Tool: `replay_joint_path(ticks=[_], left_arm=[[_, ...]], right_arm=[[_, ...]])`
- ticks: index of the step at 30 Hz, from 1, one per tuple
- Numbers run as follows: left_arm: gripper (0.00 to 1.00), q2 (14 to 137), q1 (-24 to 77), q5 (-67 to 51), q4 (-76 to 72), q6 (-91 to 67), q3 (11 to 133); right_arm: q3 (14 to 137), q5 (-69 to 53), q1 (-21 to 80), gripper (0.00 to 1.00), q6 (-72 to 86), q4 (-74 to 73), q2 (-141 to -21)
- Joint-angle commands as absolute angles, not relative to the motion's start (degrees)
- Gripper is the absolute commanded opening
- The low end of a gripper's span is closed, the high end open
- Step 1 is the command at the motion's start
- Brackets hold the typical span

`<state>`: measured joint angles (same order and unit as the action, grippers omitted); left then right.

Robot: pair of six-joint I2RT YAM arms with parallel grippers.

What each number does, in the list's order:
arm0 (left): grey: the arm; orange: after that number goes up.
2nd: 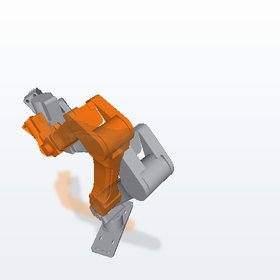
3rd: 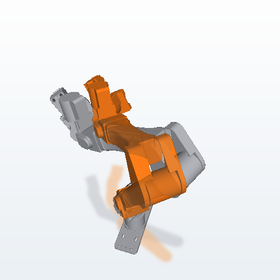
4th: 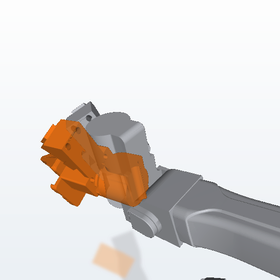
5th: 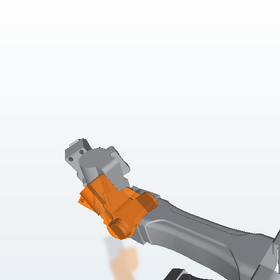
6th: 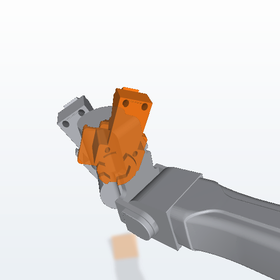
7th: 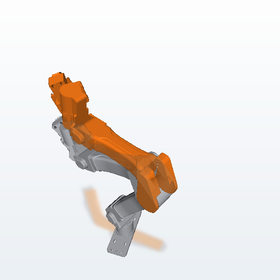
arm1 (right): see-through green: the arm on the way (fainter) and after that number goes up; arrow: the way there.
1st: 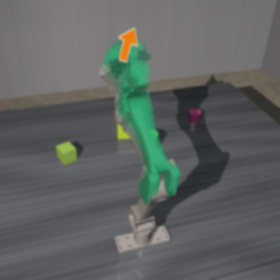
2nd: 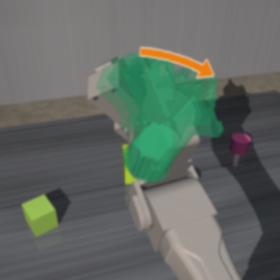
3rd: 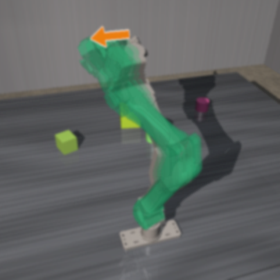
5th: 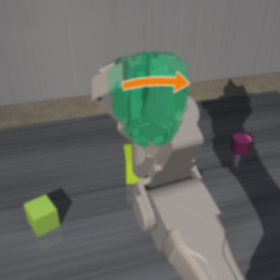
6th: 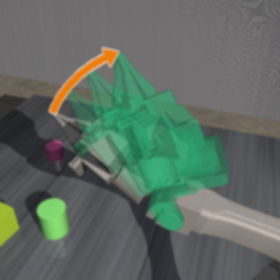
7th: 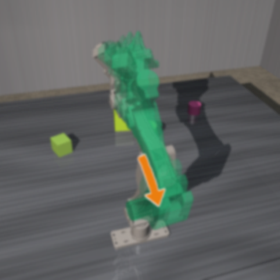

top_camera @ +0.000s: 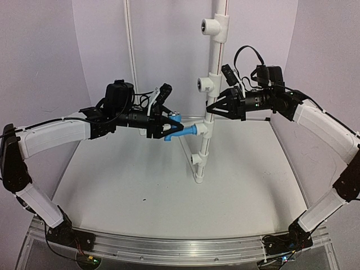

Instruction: Install the water faucets

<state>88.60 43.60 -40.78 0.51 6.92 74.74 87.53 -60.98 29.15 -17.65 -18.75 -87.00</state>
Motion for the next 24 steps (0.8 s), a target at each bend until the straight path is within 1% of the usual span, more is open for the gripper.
replay_joint_path(ticks=[1, 4, 8, 11, 14, 17, 19, 24], left_arm=[[0.35, 85.45, 46.56, -38.04, 4.17, 27.30, 72.95], [0.42, 86.74, 46.57, -37.44, 5.99, 25.33, 74.61], [0.54, 89.26, 46.48, -40.41, 6.62, 20.06, 77.04], [0.59, 90.81, 46.51, -42.91, 5.46, 16.54, 77.96], [0.60, 91.86, 46.50, -44.06, 3.69, 14.28, 78.50], [0.54, 92.68, 46.49, -44.12, 2.31, 13.07, 79.25], [0.53, 93.49, 46.54, -44.36, 2.79, 12.43, 80.51], [0.61, 94.40, 46.50, -45.80, 4.34, 11.62, 81.70]], right_arm=[[88.10, -59.41, 28.71, 0.00, -7.73, -27.16, -88.86], [88.08, -59.33, 28.69, 0.00, -7.77, -27.09, -88.91], [88.16, -59.28, 28.70, 0.00, -7.74, -27.08, -89.03], [88.26, -59.24, 28.67, 0.00, -7.65, -27.07, -89.02], [88.17, -59.24, 28.73, 0.00, -7.65, -27.06, -88.83], [87.98, -59.24, 28.71, 0.00, -7.67, -27.07, -88.66], [87.97, -59.24, 28.73, 0.00, -7.65, -27.07, -88.62], [87.98, -59.15, 28.68, 0.00, -7.66, -27.07, -88.59]])
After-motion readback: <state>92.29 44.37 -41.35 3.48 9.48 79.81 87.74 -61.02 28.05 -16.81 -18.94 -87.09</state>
